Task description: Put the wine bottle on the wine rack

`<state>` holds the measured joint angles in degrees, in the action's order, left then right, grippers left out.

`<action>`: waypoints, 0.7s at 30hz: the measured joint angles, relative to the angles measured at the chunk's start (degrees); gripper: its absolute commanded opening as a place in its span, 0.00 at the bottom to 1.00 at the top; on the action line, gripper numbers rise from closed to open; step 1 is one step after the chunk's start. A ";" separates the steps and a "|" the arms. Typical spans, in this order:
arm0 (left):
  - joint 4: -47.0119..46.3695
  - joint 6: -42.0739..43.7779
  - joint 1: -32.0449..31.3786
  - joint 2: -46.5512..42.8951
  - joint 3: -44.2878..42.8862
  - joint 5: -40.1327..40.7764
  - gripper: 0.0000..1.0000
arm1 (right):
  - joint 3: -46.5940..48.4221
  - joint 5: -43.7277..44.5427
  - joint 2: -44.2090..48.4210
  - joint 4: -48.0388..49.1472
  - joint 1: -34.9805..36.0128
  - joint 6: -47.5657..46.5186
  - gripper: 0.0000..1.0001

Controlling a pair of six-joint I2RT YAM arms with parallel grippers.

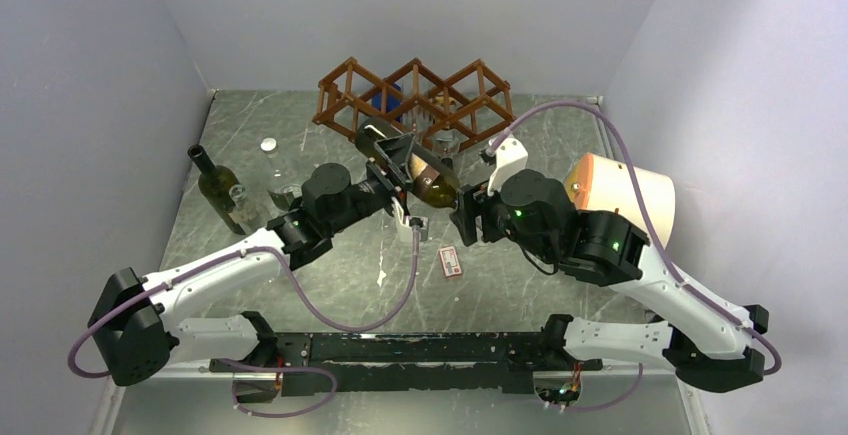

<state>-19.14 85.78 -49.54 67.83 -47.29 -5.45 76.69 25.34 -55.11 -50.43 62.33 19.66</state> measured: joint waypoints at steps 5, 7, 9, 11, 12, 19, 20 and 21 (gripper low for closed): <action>2.84 5.64 0.28 0.22 -1.03 -1.07 0.07 | -0.52 0.00 -1.16 -2.32 0.00 0.28 0.70; 4.13 7.39 0.33 0.24 -1.14 -1.97 0.07 | -0.63 -0.09 -1.38 -2.38 0.00 0.24 0.70; 5.95 8.39 0.33 0.24 -1.49 -2.97 0.07 | -1.01 -0.22 -1.44 -2.34 0.00 0.26 0.70; 7.04 8.87 0.33 0.22 -1.62 -3.85 0.07 | -2.01 -0.42 -1.44 -2.03 0.00 0.35 0.70; 7.28 9.01 0.33 0.22 -1.62 -4.22 0.07 | -2.78 -0.55 -1.42 -1.90 0.00 0.48 0.69; 8.35 9.46 0.33 0.22 -1.62 -5.92 0.07 | -6.38 -2.56 -1.75 0.28 0.00 0.66 0.64; 8.33 9.46 0.33 0.22 -1.62 -6.05 0.07 | -6.45 -2.80 -1.95 0.90 0.00 0.63 0.63; 8.33 9.46 0.33 0.20 -1.62 -6.16 0.07 | -6.64 -3.04 -2.16 1.60 0.00 0.57 0.61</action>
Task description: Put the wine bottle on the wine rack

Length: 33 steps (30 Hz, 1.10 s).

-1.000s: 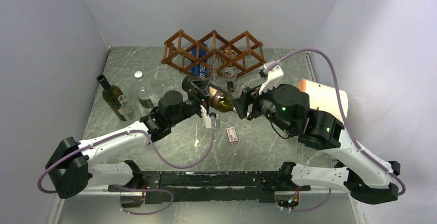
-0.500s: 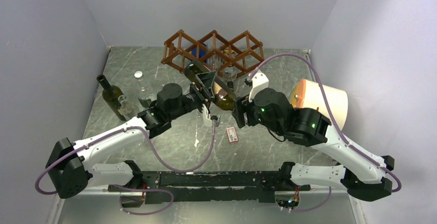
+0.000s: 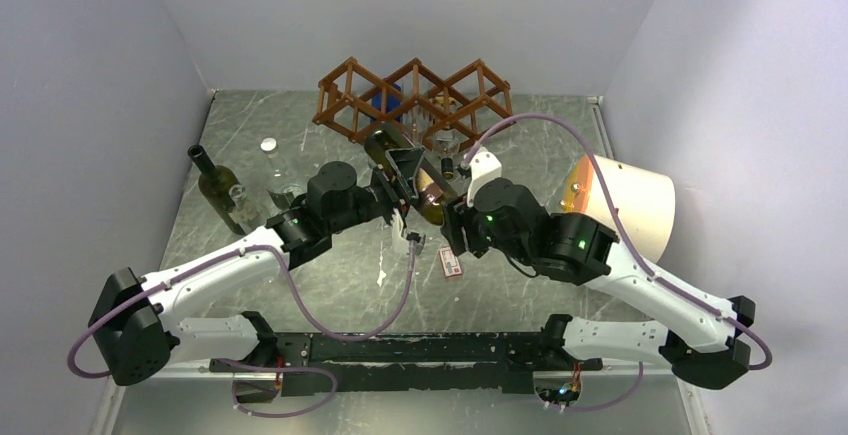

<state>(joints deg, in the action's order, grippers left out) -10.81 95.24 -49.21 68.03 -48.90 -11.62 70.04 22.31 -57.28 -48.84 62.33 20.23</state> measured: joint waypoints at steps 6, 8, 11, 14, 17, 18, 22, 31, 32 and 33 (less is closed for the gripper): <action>0.09 -0.04 0.00 -0.26 0.00 -0.46 0.07 | -1.86 -1.90 -2.21 2.91 0.00 -0.35 0.55; 0.09 -0.07 0.00 -0.42 0.00 -0.48 0.07 | -2.49 -2.43 -3.10 3.56 0.00 -0.33 0.53; 0.44 0.11 0.00 -0.72 0.00 -0.44 0.07 | -3.04 -2.71 -3.91 4.28 0.00 -0.31 0.51; 1.22 0.11 0.00 -1.07 0.00 -0.42 0.07 | -3.06 -2.91 -4.26 4.48 0.00 0.04 0.44; 1.79 0.17 0.24 -1.20 0.00 0.02 0.07 | -3.06 -3.61 -4.52 4.04 0.15 0.24 0.26; 2.12 0.22 0.33 -1.20 0.00 0.11 0.07 | -3.04 -4.04 -4.68 3.96 0.35 0.22 0.19; 3.65 0.00 0.44 -1.20 -0.11 0.50 0.29 | -3.04 -4.15 -5.33 3.69 0.74 0.98 0.00; -1.95 -0.09 0.42 -1.20 0.98 0.98 0.97 | -2.21 0.37 -6.05 3.52 1.07 2.49 0.00; -2.67 -0.07 0.46 -1.20 0.98 1.01 0.97 | -1.97 1.64 -6.23 3.63 1.05 2.95 0.00; -3.45 -0.04 0.52 -1.20 0.98 1.07 0.97 | -1.53 2.97 -6.40 3.63 1.03 3.34 0.00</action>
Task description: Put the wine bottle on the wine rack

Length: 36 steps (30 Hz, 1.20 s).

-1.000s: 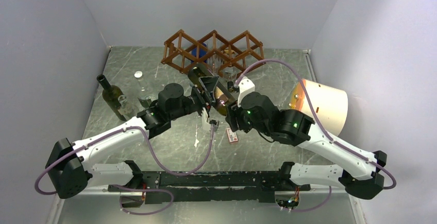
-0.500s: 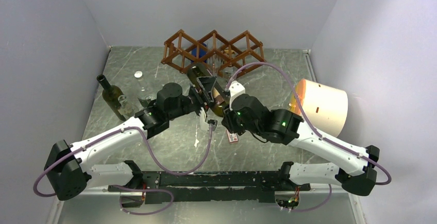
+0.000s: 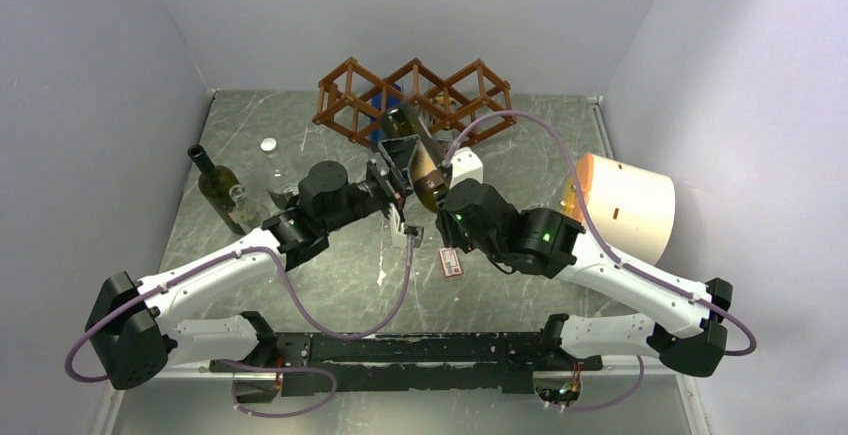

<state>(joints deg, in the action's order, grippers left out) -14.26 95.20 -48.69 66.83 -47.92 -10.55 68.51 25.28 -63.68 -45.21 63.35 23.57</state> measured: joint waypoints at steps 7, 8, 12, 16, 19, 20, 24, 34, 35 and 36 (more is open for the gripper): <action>-4.26 0.15 -0.04 -0.13 -0.24 -0.02 0.97 | 1.90 10.67 -1.20 -0.02 -0.90 2.05 0.00; -4.22 0.13 -0.04 -0.13 -0.35 -0.02 0.97 | 2.14 11.80 -1.40 0.00 -0.90 2.29 0.00; -3.65 -0.98 -0.04 -0.13 -1.75 -0.02 0.97 | 2.60 16.00 -1.66 0.13 -0.94 3.45 0.00; -3.37 -4.87 -0.04 -0.13 -4.37 -0.02 0.97 | 2.60 17.77 -1.66 -0.17 -1.18 5.16 0.00; -2.91 -10.25 -0.04 -0.13 -7.08 0.04 0.97 | 2.29 17.88 -1.60 -0.31 -2.29 6.40 0.00; -2.84 -13.07 -0.04 -0.13 -8.20 0.07 0.97 | 1.81 17.42 -1.42 -0.17 -3.17 6.69 0.00; -4.17 -25.75 -0.04 -0.28 -10.62 0.55 0.97 | -2.03 13.22 0.20 0.92 -9.16 7.15 0.00; -6.99 -68.26 -0.24 -2.49 -9.68 20.65 0.97 | -12.87 3.69 3.17 5.16 -20.55 7.10 0.00; -5.01 -73.70 -0.24 -3.06 -9.73 23.69 0.97 | -13.73 2.95 3.17 5.62 -20.83 7.06 0.00; -3.23 -77.61 -0.24 -3.41 -9.77 25.92 0.97 | -14.51 2.16 3.17 6.03 -21.22 6.99 0.00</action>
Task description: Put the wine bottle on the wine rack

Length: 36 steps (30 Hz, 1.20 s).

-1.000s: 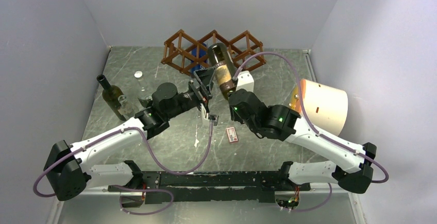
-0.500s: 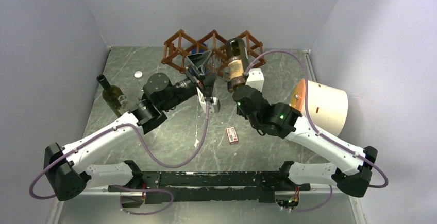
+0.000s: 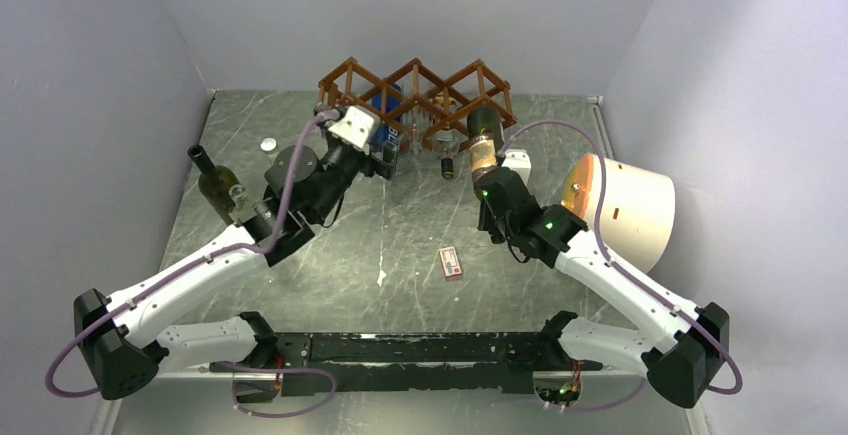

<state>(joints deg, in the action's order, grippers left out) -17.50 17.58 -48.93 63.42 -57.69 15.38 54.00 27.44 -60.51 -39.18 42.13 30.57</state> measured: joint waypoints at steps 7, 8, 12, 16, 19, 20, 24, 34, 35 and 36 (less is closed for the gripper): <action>22.03 -30.25 0.35 0.57 -1.18 11.39 0.97 | -3.76 -5.03 -0.24 3.19 -4.63 -1.55 0.00; 24.81 -33.11 0.37 0.61 -1.18 11.30 0.97 | -4.07 -5.66 -0.24 3.65 -5.09 -1.84 0.00; 29.46 -39.36 0.37 0.07 -0.68 10.64 0.97 | -4.31 -7.69 -0.79 4.92 -6.38 -2.60 0.00; 31.36 -41.27 0.37 -1.51 0.15 9.77 0.97 | -4.31 -9.11 -2.08 6.51 -8.04 -2.54 0.00; 31.65 -41.90 0.37 -2.14 0.15 9.40 0.97 | -4.31 -10.01 -3.21 7.65 -8.72 -2.23 0.00; 31.89 -42.10 0.37 -2.19 0.11 9.33 0.97 | -4.31 -10.29 -3.67 8.04 -8.85 -2.08 0.00; 34.01 -43.17 0.37 -1.42 -0.42 8.81 0.97 | -4.31 -11.10 -5.40 8.98 -9.46 -1.79 0.00; 35.91 -44.00 0.37 -0.59 -1.53 7.45 0.97 | -4.46 -12.92 -7.69 12.44 -11.89 -1.86 0.00; 35.80 -43.98 0.37 -0.94 -1.46 7.02 0.97 | -4.46 -13.25 -8.20 12.79 -12.11 -1.90 0.00; 35.60 -43.95 0.37 -1.42 -1.36 6.69 0.97 | -4.46 -13.53 -8.66 13.05 -12.28 -1.92 0.00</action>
<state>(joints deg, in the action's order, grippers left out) 18.11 -26.37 -48.56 62.00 -59.05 22.06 49.54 13.91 -69.17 -26.13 29.85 28.64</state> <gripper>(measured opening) 0.972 0.373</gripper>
